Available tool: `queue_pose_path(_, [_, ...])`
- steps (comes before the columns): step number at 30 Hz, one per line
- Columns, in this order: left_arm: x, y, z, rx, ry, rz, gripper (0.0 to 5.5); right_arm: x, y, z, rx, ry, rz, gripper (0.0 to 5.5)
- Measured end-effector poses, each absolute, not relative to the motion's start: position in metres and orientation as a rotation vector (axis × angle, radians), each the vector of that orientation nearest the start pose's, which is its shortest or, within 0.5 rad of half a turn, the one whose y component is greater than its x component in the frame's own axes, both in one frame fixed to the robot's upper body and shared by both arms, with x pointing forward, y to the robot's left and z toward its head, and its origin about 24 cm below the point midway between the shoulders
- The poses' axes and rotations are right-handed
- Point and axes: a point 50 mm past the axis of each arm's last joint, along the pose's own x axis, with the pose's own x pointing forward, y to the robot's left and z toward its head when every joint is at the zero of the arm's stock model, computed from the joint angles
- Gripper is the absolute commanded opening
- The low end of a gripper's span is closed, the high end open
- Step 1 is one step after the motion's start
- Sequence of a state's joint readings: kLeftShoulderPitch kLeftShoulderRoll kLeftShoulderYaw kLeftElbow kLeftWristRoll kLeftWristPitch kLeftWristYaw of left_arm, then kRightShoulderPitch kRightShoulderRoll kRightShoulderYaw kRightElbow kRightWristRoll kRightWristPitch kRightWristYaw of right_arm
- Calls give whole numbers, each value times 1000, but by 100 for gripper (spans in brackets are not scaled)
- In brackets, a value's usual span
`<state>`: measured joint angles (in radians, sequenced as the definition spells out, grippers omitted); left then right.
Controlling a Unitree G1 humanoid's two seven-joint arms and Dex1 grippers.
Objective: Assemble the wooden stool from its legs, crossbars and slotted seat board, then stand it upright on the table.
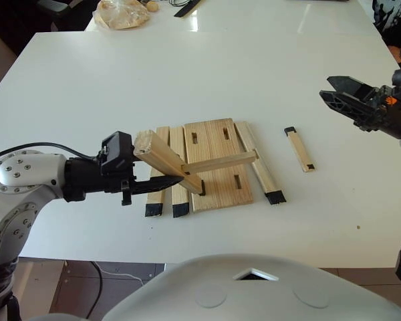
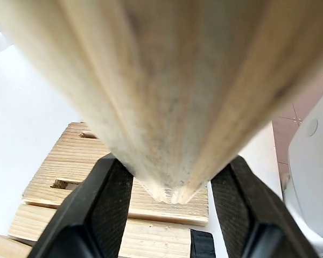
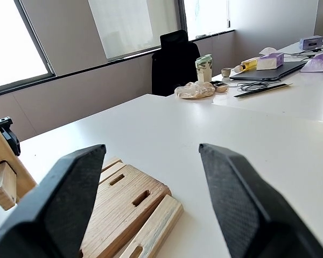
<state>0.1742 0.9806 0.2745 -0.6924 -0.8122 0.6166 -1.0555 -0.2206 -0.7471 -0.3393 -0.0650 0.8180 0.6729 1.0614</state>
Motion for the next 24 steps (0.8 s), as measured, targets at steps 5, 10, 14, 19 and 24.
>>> queue_pose_path(5, [170, 200, 166, 252, 299, -1304, 211, 253, -261, 166, 201, 96, 973, 318])
queue_pose_path(10, [170, 199, 164, 296, 290, -1315, 211, 254, -259, 165, 194, 102, 975, 318])
queue_pose_path(14, [170, 196, 161, 331, 282, -1344, 211, 254, -259, 165, 193, 103, 970, 318])
queue_pose_path(19, [168, 194, 156, 404, 274, -1378, 211, 254, -255, 165, 207, 88, 974, 318])
queue_pose_path(24, [166, 194, 151, 440, 285, -1379, 211, 254, -252, 166, 214, 81, 973, 318])
